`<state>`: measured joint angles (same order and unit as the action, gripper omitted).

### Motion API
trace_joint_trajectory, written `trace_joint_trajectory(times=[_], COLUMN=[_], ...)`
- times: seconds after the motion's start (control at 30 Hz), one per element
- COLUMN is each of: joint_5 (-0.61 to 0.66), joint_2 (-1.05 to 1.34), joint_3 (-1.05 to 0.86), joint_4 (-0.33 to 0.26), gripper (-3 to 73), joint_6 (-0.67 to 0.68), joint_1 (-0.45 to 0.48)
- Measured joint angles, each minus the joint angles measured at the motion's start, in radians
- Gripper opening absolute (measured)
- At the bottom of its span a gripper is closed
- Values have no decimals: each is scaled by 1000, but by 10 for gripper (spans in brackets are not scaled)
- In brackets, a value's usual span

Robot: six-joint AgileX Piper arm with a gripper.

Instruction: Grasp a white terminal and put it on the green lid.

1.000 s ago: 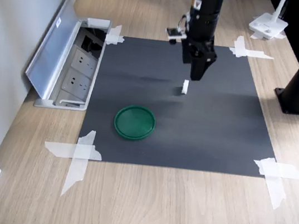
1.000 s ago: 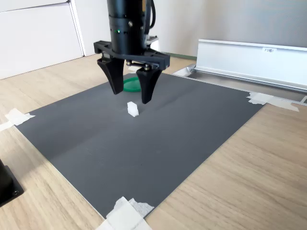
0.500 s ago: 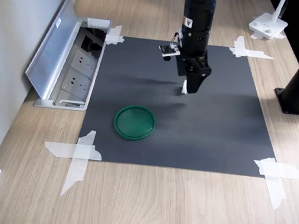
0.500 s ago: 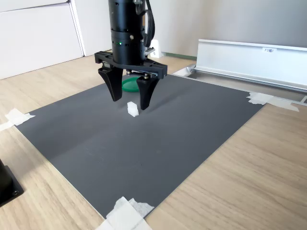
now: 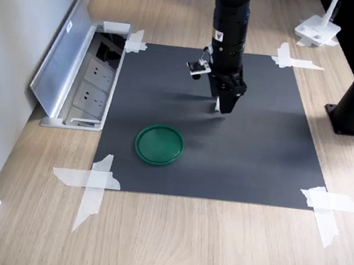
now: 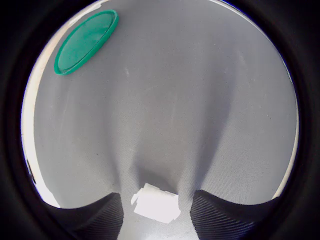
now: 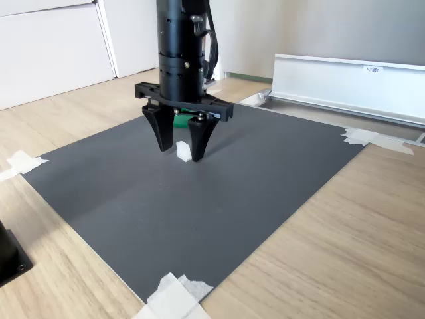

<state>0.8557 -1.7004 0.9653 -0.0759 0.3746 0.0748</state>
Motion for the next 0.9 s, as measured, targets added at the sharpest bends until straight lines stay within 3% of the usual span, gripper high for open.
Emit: trace_joint_trajectory(times=[0.4,0.67,0.9], joint_5=[-3,38,139], joint_2=[0,7,1], joint_3=[0,42,231], joint_4=[0,0,-16], gripper=[320,301,299], joint_6=[0,0,0], joint_1=[0,-16,-146])
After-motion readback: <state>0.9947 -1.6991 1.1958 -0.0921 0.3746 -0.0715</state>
